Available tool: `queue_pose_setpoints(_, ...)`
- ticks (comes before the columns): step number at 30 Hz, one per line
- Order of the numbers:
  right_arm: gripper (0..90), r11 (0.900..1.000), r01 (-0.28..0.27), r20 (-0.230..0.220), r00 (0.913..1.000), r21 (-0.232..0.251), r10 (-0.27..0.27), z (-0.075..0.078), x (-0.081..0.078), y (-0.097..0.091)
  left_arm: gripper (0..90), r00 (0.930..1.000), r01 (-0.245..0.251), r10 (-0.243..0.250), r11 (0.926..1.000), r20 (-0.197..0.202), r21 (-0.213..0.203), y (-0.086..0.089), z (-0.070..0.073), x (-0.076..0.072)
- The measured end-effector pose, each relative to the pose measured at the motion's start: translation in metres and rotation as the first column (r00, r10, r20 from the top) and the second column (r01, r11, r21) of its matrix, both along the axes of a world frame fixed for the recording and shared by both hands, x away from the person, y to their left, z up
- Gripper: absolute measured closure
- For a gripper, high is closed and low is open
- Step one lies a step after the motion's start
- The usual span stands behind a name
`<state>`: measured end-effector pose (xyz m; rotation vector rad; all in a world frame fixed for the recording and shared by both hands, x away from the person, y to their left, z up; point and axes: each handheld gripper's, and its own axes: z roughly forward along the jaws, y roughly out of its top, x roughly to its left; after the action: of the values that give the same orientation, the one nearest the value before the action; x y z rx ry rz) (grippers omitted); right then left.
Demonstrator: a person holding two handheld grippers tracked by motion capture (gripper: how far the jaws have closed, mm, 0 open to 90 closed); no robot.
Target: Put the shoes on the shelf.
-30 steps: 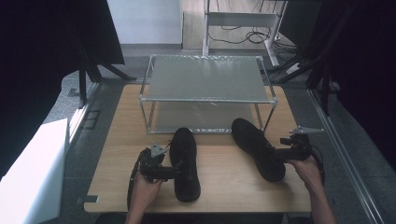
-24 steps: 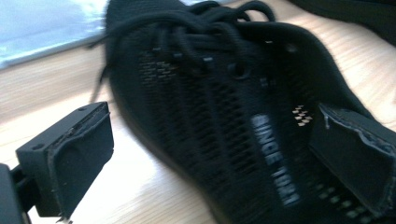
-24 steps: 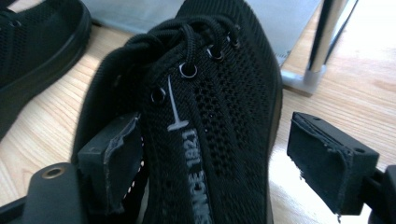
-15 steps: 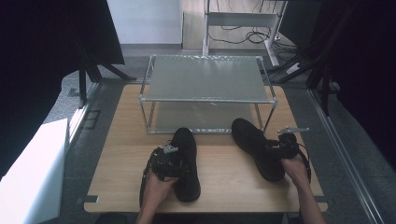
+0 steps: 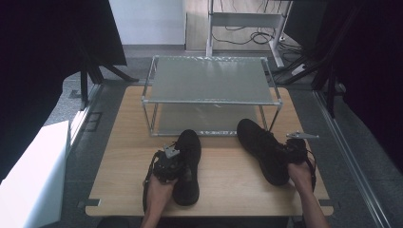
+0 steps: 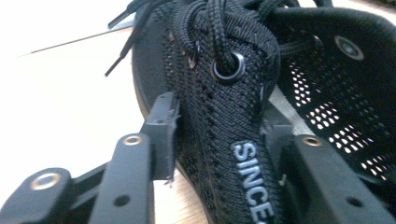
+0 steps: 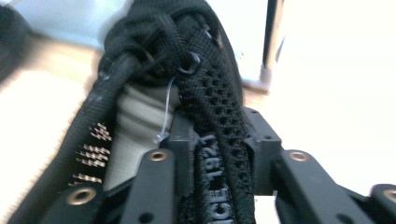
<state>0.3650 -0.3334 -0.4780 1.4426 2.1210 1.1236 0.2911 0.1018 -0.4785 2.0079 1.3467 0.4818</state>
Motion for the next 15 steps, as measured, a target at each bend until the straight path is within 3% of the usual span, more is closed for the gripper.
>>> queue_pose_setpoints(1, 69.7, 0.9995, 0.013, -0.018, 0.9998, 0.029, -0.012, 0.001, -0.001, -0.001, 61.9, 1.0000, 0.001, -0.001, 1.0000, 0.002, -0.002, 0.002, 0.000, 0.000)
queue_pose_setpoints(5, 69.8, 0.9964, 0.044, -0.040, 0.9983, 0.072, -0.042, 0.000, -0.004, -0.002, 74.9, 0.9998, -0.019, 0.019, 0.9996, 0.010, -0.018, 0.013, 0.001, -0.001)
queue_pose_setpoints(8, 70.0, 0.9898, 0.072, -0.057, 0.9963, 0.123, -0.065, -0.001, -0.007, -0.004, 79.6, 0.9992, -0.039, 0.039, 0.9943, -0.001, -0.099, 0.026, -0.001, 0.000)
queue_pose_setpoints(11, 70.6, 0.9793, 0.087, -0.077, 0.9943, 0.183, -0.074, -0.001, -0.010, -0.006, 81.6, 0.9981, -0.062, 0.060, 0.9804, -0.013, -0.187, 0.038, -0.004, 0.000)
queue_pose_setpoints(15, 71.8, 0.9503, 0.104, -0.106, 0.9915, 0.293, -0.076, -0.004, -0.014, -0.009, 82.7, 0.9966, -0.082, 0.076, 0.9585, -0.033, -0.273, 0.048, -0.007, 0.001)
